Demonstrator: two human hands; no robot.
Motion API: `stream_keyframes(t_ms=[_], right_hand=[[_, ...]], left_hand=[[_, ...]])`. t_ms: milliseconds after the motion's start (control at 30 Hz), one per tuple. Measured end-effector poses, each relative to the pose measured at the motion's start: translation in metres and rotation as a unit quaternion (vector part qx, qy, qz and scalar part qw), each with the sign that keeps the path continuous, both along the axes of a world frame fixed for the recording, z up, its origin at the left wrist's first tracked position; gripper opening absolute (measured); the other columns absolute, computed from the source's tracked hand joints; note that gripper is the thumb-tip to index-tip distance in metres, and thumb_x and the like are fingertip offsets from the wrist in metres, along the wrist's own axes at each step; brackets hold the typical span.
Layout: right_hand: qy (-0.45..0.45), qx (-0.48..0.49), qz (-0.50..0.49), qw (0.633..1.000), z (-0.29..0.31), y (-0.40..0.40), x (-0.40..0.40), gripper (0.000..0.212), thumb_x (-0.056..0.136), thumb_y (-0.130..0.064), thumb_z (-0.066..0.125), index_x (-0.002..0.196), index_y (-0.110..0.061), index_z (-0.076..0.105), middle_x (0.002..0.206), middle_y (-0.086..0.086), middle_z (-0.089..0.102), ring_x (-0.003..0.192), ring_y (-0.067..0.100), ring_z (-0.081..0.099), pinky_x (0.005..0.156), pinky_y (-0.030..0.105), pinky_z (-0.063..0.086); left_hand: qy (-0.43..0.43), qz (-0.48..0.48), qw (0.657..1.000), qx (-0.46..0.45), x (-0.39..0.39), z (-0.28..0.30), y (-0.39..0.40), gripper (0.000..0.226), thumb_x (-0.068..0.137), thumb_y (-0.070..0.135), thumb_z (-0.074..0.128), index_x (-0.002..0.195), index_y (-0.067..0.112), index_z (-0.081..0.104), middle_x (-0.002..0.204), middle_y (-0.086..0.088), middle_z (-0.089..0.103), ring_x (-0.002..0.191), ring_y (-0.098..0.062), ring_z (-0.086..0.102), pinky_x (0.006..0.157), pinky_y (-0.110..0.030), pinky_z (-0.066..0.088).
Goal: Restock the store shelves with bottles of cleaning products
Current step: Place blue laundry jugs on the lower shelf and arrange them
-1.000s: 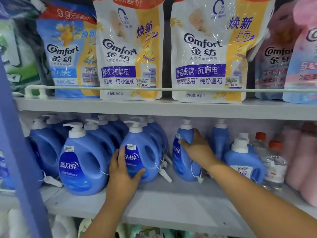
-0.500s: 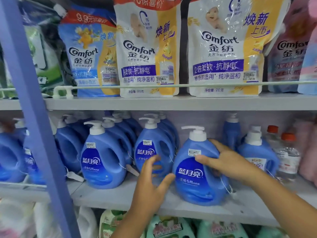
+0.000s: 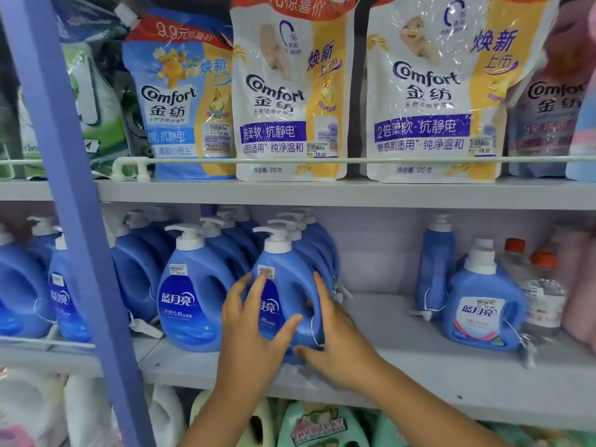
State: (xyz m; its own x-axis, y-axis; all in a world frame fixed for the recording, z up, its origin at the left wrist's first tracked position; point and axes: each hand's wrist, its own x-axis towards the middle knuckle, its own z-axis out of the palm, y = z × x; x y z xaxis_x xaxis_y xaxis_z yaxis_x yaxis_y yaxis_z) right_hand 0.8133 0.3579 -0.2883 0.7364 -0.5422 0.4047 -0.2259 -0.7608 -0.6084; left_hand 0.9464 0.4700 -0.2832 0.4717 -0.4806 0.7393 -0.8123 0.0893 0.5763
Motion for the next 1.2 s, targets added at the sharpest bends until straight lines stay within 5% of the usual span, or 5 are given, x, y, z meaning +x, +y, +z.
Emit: stream_keyframes(t_ms=[233,567,867,1100,1200], right_hand=[[0.038,-0.015,-0.018,0.999,0.023,-0.011,-0.015,0.094,0.09,-0.044,0.068,0.15,-0.062,-0.003,0.159,-0.012,0.028,0.145,0.012,0.026,0.12,0.036,0.029],[0.15,-0.058,-0.428,0.889,0.145,-0.162,-0.08,0.045,0.096,-0.037,0.051,0.125,-0.004,0.057,0.133,0.021,0.053,0.128,0.039,0.044,0.102,0.036,0.04],[0.267,-0.002,-0.359,0.894,0.161,-0.197,-0.085,0.019,0.1,-0.014,0.054,0.114,-0.002,0.06,0.115,0.018,0.059,0.109,0.031,0.058,0.087,0.028,0.043],[0.191,-0.042,-0.29,0.937,0.167,-0.154,-0.062,0.042,0.093,-0.028,0.065,0.13,-0.012,0.053,0.109,0.007,0.055,0.09,0.025,0.055,0.063,0.025,0.043],[0.22,-0.066,-0.297,0.927,0.171,-0.131,-0.063,0.054,0.095,-0.043,0.06,0.138,-0.013,0.049,0.132,0.009,0.057,0.107,0.032,0.063,0.08,0.032,0.055]], left_hand=[[-0.034,0.033,0.998,0.042,0.009,0.006,-0.014,0.1,0.081,0.042,0.079,0.157,0.048,0.012,0.164,0.004,0.016,0.15,-0.021,0.017,0.116,-0.051,0.037],[-0.031,0.067,0.997,0.032,0.013,-0.001,-0.02,0.103,0.075,0.031,0.086,0.156,0.038,0.023,0.159,-0.005,0.028,0.142,-0.031,0.026,0.112,-0.057,0.035],[-0.033,0.07,0.997,0.03,0.011,0.0,-0.02,0.106,0.075,0.032,0.086,0.156,0.044,0.018,0.159,-0.002,0.027,0.14,-0.028,0.028,0.11,-0.053,0.036],[-0.033,0.079,0.995,0.043,0.007,0.002,-0.019,0.099,0.08,0.037,0.081,0.156,0.042,0.019,0.16,0.002,0.023,0.14,-0.025,0.027,0.112,-0.05,0.036],[-0.032,0.082,0.995,0.053,0.008,0.002,-0.019,0.098,0.08,0.038,0.081,0.156,0.041,0.019,0.161,0.001,0.023,0.141,-0.025,0.026,0.112,-0.05,0.036]])
